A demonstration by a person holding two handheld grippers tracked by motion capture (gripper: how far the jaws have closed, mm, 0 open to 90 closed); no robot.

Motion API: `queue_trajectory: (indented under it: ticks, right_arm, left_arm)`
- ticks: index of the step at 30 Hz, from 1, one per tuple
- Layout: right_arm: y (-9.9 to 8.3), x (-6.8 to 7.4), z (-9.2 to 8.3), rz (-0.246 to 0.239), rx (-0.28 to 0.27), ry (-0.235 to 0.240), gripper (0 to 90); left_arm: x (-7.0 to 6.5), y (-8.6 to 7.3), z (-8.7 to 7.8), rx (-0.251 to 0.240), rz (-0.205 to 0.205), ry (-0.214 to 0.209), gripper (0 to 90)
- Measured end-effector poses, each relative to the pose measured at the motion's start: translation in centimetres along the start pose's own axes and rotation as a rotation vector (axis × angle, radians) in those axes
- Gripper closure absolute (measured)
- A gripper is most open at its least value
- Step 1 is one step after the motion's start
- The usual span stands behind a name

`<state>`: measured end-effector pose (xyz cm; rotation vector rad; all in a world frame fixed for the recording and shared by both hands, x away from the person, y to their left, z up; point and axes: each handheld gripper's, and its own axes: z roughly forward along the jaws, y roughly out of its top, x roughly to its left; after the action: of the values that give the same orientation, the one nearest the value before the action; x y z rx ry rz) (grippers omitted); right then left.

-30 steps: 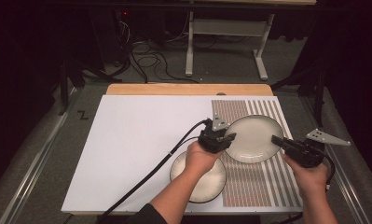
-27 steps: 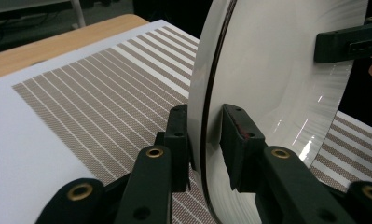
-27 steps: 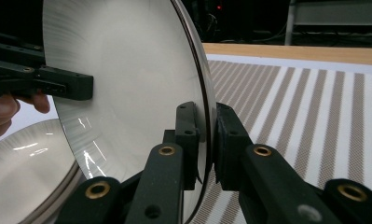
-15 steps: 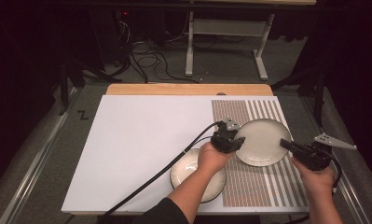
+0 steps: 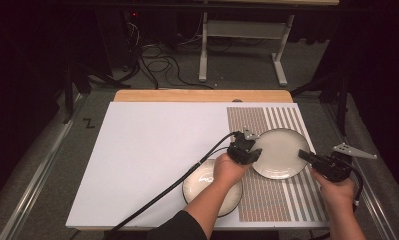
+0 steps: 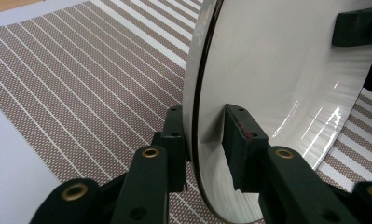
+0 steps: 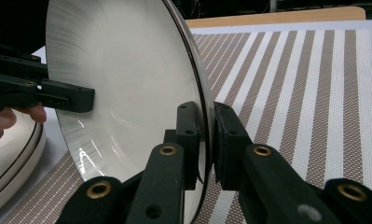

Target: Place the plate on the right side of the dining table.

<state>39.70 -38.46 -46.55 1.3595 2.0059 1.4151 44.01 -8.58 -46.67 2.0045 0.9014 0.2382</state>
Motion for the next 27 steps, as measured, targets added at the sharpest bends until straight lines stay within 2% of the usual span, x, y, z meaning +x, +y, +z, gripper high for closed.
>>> queue_trajectory:
  ticks: [3, 6, 11, 18, 21, 23, 25, 27]
  right_arm:
    - [0.0, -0.1, 0.1, -0.006, 0.003, -0.004, 83.3]
    - [-0.1, -0.1, 0.3, -0.007, 0.015, -0.015, 83.1]
    - [-0.2, -0.1, 0.4, -0.008, 0.022, -0.026, 83.2]
    - [-0.2, -0.2, 0.5, -0.009, 0.024, -0.022, 83.7]
    - [-0.2, -0.3, 0.5, 0.0, 0.026, -0.01, 84.8]
    - [-0.2, -0.3, 0.6, 0.003, 0.039, -0.028, 84.4]
    - [-0.3, -0.6, 0.6, 0.019, 0.039, -0.019, 84.5]
    - [-0.3, -0.6, 0.7, 0.018, 0.041, -0.023, 84.4]
  left_arm:
    - [0.0, 0.0, 0.2, 0.007, 0.001, 0.004, 70.5]
    - [0.0, 0.0, 0.5, 0.035, -0.007, 0.014, 70.2]
    - [-0.1, 0.0, 0.7, 0.044, -0.001, 0.032, 69.2]
    - [-0.3, 0.2, 1.0, 0.069, -0.015, 0.063, 66.8]
    - [-0.3, 0.2, 1.0, 0.062, -0.017, 0.085, 58.8]
    - [-0.2, 0.4, 0.7, 0.043, -0.002, 0.108, 52.8]
    - [0.0, 0.6, 0.2, 0.031, 0.002, 0.114, 45.6]
    - [0.2, 0.6, -0.4, 0.01, -0.002, 0.102, 41.9]
